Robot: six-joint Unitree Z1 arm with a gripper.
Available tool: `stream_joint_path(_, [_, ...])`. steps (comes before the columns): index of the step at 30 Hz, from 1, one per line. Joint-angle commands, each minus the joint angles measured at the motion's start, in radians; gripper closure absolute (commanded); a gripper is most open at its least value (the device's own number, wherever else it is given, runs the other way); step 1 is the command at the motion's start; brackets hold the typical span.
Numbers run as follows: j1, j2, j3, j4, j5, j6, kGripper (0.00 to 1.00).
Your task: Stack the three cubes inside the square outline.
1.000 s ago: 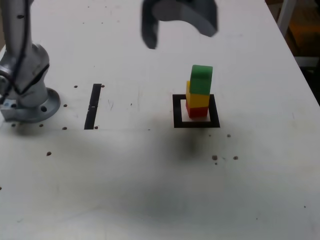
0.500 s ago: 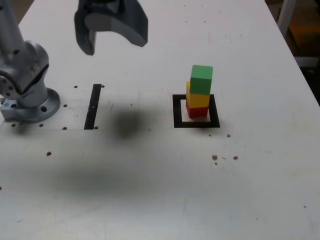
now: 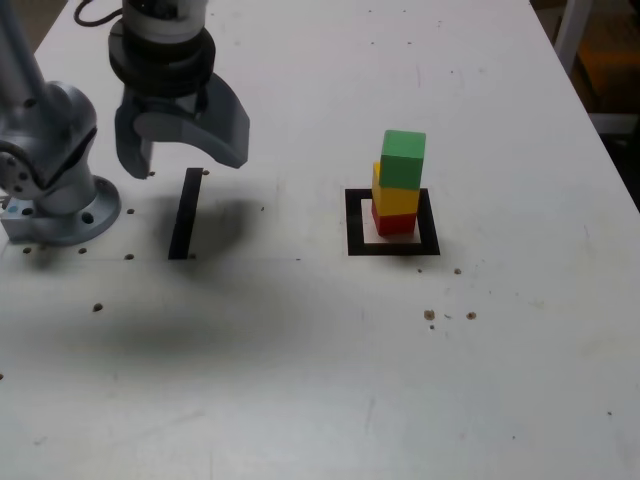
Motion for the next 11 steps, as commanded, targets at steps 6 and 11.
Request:
stream_joint_path(6, [0.011, 0.022, 0.044, -0.08, 0.004, 0.071, 0.01])
stream_joint_path(11, [0.024, 0.085, 0.088, -0.177, 0.025, 0.105, 0.01])
